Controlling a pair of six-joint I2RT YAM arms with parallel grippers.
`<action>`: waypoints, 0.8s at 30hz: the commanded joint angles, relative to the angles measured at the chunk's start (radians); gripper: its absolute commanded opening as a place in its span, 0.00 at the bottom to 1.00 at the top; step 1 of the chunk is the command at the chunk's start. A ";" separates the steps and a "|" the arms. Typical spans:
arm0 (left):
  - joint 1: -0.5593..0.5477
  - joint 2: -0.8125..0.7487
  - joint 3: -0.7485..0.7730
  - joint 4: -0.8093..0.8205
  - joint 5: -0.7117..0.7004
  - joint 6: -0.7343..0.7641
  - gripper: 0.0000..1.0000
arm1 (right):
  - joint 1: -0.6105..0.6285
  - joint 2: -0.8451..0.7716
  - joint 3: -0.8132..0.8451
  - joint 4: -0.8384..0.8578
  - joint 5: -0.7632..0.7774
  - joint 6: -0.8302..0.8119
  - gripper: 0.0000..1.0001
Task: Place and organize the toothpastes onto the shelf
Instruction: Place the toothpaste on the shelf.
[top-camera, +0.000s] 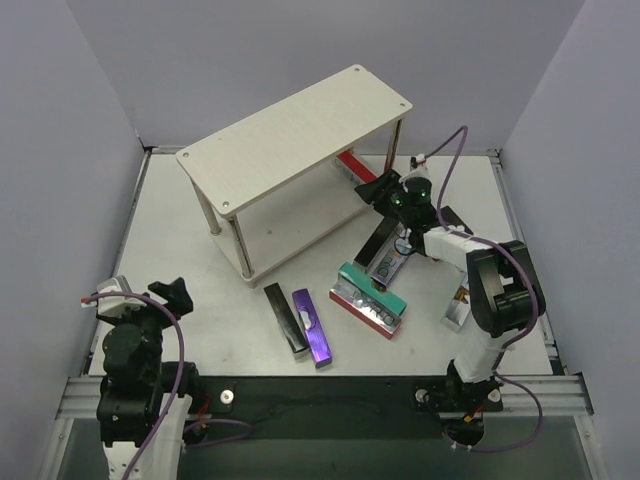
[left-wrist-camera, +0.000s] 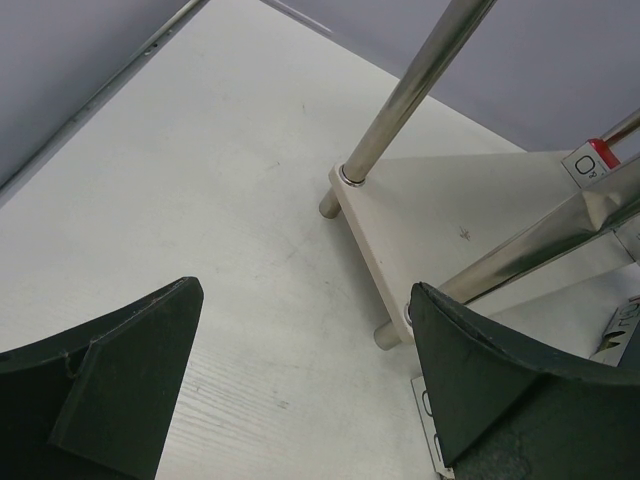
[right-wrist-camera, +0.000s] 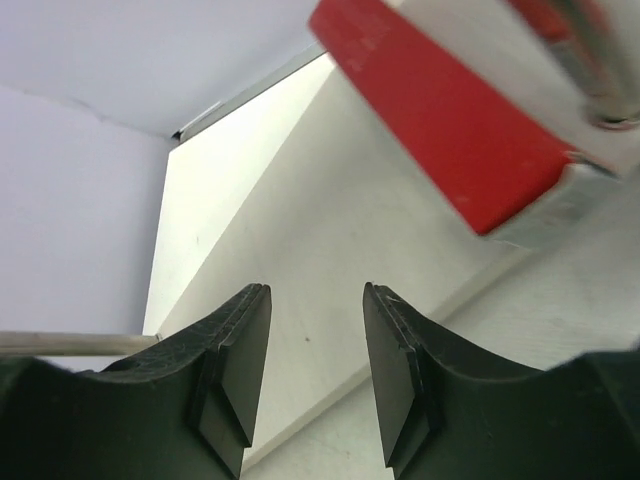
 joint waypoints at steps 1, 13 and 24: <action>0.011 -0.096 0.002 0.043 0.012 0.018 0.97 | 0.045 0.072 0.091 0.070 0.005 -0.035 0.42; 0.017 -0.099 0.002 0.043 0.015 0.020 0.96 | 0.174 0.268 0.263 0.092 0.256 -0.070 0.45; 0.046 -0.099 0.002 0.047 0.023 0.023 0.96 | 0.205 0.343 0.321 0.049 0.482 -0.125 0.48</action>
